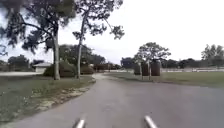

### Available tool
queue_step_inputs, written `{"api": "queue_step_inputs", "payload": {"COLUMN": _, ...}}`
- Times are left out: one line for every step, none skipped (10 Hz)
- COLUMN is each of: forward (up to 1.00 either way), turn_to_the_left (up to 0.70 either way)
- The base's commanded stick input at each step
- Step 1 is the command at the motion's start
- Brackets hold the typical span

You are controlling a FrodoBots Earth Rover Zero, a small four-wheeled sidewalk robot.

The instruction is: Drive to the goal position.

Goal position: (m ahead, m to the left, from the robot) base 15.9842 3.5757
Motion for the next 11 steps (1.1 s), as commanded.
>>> {"api": "queue_step_inputs", "payload": {"forward": 0.69, "turn_to_the_left": 0.03}}
{"api": "queue_step_inputs", "payload": {"forward": 0.69, "turn_to_the_left": 0.03}}
{"api": "queue_step_inputs", "payload": {"forward": 0.69, "turn_to_the_left": 0.03}}
{"api": "queue_step_inputs", "payload": {"forward": 0.69, "turn_to_the_left": 0.03}}
{"api": "queue_step_inputs", "payload": {"forward": 0.69, "turn_to_the_left": 0.03}}
{"api": "queue_step_inputs", "payload": {"forward": 0.69, "turn_to_the_left": 0.03}}
{"api": "queue_step_inputs", "payload": {"forward": 0.69, "turn_to_the_left": 0.04}}
{"api": "queue_step_inputs", "payload": {"forward": 0.69, "turn_to_the_left": 0.05}}
{"api": "queue_step_inputs", "payload": {"forward": 0.69, "turn_to_the_left": 0.20}}
{"api": "queue_step_inputs", "payload": {"forward": 0.69, "turn_to_the_left": 0.34}}
{"api": "queue_step_inputs", "payload": {"forward": 0.69, "turn_to_the_left": 0.34}}
